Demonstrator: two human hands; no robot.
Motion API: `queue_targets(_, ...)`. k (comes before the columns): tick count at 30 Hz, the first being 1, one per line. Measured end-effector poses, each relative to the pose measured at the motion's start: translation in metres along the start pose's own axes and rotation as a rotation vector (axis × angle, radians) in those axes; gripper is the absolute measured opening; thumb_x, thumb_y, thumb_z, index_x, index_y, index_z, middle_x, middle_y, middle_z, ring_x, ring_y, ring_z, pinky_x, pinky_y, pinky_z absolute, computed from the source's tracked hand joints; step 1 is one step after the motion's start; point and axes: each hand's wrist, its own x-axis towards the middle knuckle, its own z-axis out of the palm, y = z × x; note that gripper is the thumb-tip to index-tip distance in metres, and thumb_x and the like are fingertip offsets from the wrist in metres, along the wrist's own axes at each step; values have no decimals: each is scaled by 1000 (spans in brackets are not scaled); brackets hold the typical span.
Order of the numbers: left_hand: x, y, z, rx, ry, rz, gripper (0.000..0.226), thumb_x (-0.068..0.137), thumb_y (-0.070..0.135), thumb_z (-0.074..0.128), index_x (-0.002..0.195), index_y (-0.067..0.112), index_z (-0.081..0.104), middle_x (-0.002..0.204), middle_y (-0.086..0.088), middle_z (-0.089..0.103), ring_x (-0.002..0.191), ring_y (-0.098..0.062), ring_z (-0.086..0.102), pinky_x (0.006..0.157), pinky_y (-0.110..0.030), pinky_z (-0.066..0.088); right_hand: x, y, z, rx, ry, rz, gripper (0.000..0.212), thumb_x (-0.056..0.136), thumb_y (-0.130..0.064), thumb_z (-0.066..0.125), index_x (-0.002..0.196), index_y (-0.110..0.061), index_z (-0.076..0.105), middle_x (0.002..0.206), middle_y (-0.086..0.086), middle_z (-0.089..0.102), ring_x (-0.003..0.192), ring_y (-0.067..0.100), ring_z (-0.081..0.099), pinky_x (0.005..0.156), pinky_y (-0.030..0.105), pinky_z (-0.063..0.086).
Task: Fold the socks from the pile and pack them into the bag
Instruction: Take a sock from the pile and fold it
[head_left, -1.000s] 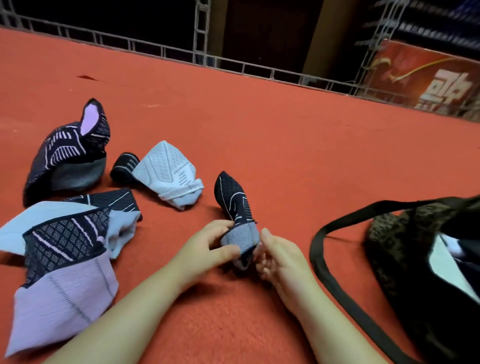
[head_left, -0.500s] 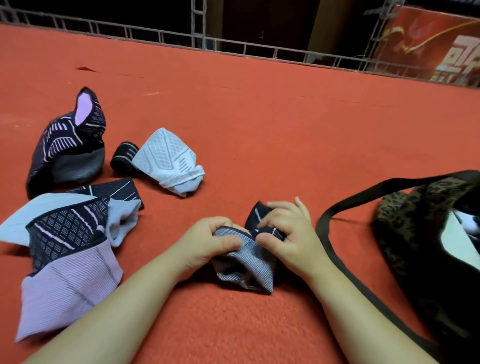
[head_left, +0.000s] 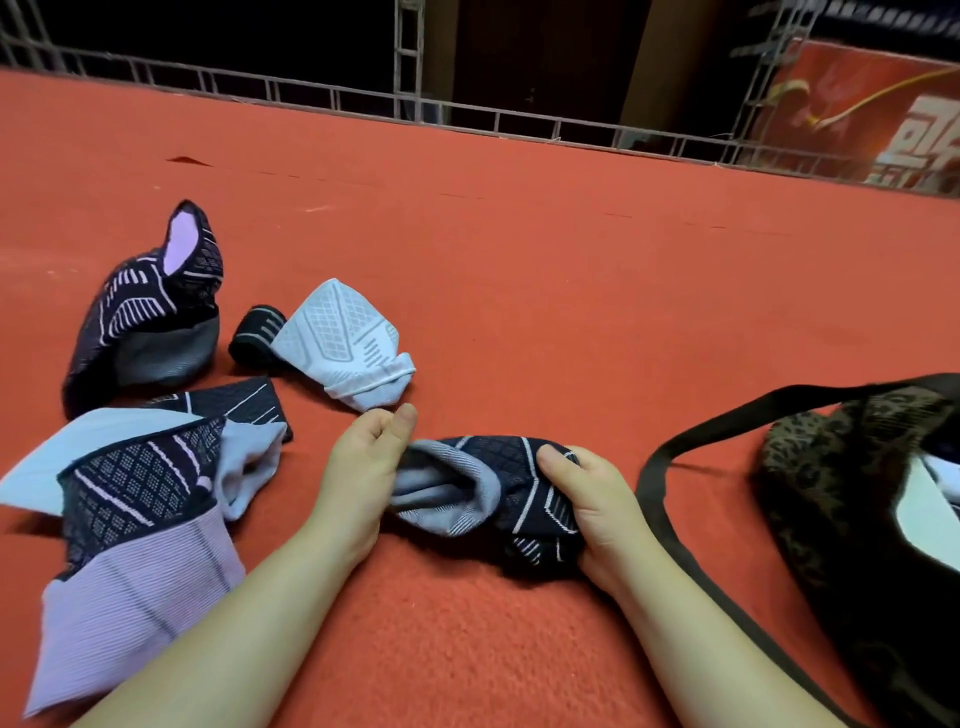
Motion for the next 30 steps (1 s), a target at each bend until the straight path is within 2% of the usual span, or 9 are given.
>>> queue_targets(2, -3, 4, 0, 46, 76, 96, 29, 73, 54, 57, 66, 26, 50, 65, 2, 43, 62, -11, 39, 58, -29, 32, 0, 2, 0, 58, 75, -17, 54, 70, -36, 71, 102, 8, 62, 95, 26, 69, 81, 33, 64, 75, 40, 52)
queue_targets(5, -17, 14, 3, 95, 113, 321, 18, 76, 37, 56, 74, 21, 49, 66, 11, 48, 61, -1, 41, 62, -19, 36, 0, 6, -1, 90, 168, -52, 57, 75, -38, 70, 109, 8, 61, 102, 28, 68, 90, 40, 66, 82, 49, 52)
queue_targets(10, -39, 9, 17, 385, -312, 449, 14, 70, 41, 60, 83, 44, 62, 77, 19, 63, 69, 1, 58, 65, -15, 45, -3, 9, 0, 20, 182, -147, 74, 58, -65, 75, 99, -4, 68, 98, 23, 71, 94, 43, 66, 85, 54, 51)
queue_targets(14, -37, 7, 15, 325, -363, 380, 29, 68, 39, 63, 96, 48, 62, 99, 18, 66, 93, -4, 63, 80, -15, 48, -3, 10, 2, -24, 26, -160, 84, 57, -70, 74, 104, -1, 65, 104, 28, 67, 94, 36, 64, 88, 57, 47)
queue_targets(17, -35, 5, 17, 249, -372, 309, 33, 63, 40, 65, 96, 47, 63, 105, 18, 66, 98, -4, 63, 83, -15, 48, -6, 8, 3, 21, -135, -145, 74, 63, -62, 75, 108, -4, 66, 108, 22, 69, 97, 31, 65, 86, 44, 51)
queue_targets(20, -30, 7, 15, 340, -341, 356, 30, 63, 41, 65, 92, 49, 64, 105, 22, 62, 100, 0, 60, 85, -12, 45, -9, 8, 5, 78, -269, -104, 68, 66, -56, 78, 112, -7, 65, 112, 21, 67, 99, 32, 63, 89, 45, 48)
queue_targets(22, -26, 8, 13, 355, -331, 383, 28, 62, 39, 67, 88, 47, 65, 100, 21, 62, 95, 2, 59, 81, -15, 49, -11, 6, 5, 122, -329, -75, 62, 65, -51, 80, 109, -9, 67, 108, 19, 68, 95, 29, 63, 85, 41, 51)
queue_targets(25, -28, 10, 15, 206, -300, 190, 22, 56, 28, 73, 74, 39, 66, 86, 17, 61, 76, 2, 60, 56, -31, 56, -13, 3, 5, 190, -380, -29, 64, 67, -46, 81, 113, -5, 64, 109, 21, 66, 94, 29, 63, 81, 38, 54)
queue_targets(30, -25, 7, 14, 198, -280, 251, 18, 55, 40, 67, 72, 35, 63, 77, 11, 60, 64, 0, 56, 55, -17, 48, -14, 1, 5, 217, -440, -15, 62, 68, -45, 80, 114, -7, 64, 110, 21, 65, 95, 30, 64, 80, 39, 55)
